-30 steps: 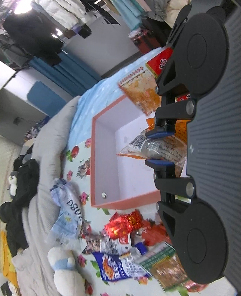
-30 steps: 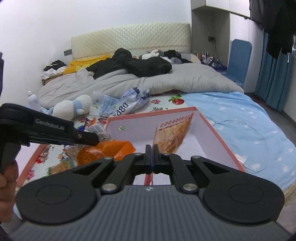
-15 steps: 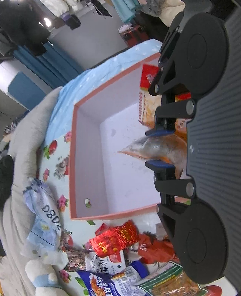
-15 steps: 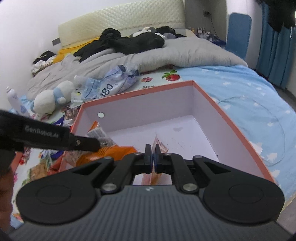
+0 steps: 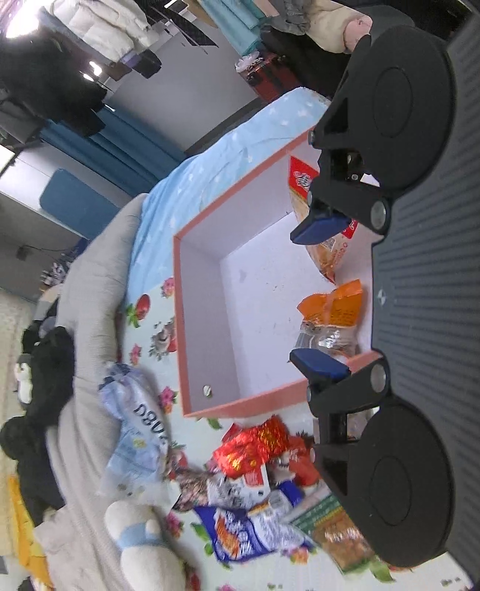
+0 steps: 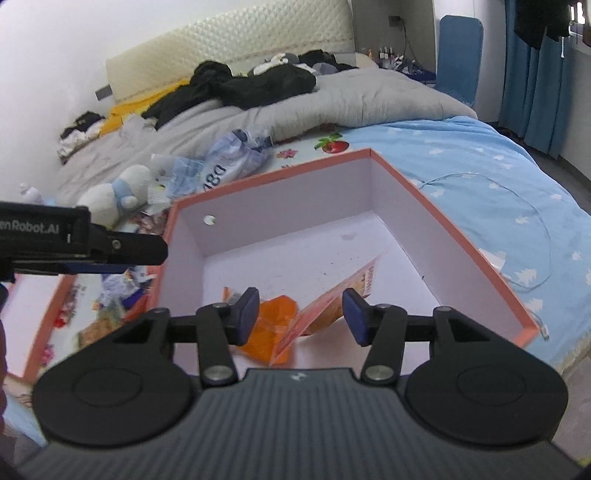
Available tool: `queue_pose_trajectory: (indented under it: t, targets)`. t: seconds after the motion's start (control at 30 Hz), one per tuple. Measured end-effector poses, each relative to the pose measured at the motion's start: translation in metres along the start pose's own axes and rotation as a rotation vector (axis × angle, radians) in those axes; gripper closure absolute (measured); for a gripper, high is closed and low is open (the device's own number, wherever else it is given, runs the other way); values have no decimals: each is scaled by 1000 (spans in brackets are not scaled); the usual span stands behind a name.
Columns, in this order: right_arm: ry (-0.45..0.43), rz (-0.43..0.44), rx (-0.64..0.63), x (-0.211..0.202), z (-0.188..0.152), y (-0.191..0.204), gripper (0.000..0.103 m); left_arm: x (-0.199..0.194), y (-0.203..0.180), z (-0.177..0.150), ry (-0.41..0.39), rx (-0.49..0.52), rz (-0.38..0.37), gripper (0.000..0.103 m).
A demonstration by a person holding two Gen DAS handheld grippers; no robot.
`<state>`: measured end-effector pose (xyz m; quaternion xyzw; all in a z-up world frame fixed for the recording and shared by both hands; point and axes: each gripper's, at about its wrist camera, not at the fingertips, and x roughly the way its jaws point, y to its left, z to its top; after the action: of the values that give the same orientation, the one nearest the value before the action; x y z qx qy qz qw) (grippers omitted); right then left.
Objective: Organize snacks
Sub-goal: 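Carry both held snacks into the pink box and open both grippers, then withdraw both grippers from the pink box toward the snack pile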
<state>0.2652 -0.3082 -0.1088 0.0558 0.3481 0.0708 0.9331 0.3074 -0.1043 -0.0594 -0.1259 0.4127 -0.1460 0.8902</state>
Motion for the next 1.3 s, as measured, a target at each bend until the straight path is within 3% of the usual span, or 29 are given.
queue_pose_trajectory:
  t: [0.37, 0.63, 1.03, 1.3]
  targets:
    - [-79, 36, -23, -74, -22, 37, 50, -111, -5, -53, -112, 18, 14, 35]
    - [-101, 66, -51, -113, -49, 61, 50, -169, 3, -104, -162, 6, 39, 35]
    - [-86, 165, -139, -141, -85, 101, 50, -214, 33, -163, -182, -63, 108, 35]
    - [-55, 224, -185, -141, -99, 118, 50, -221, 53, -187, -165, -113, 151, 34]
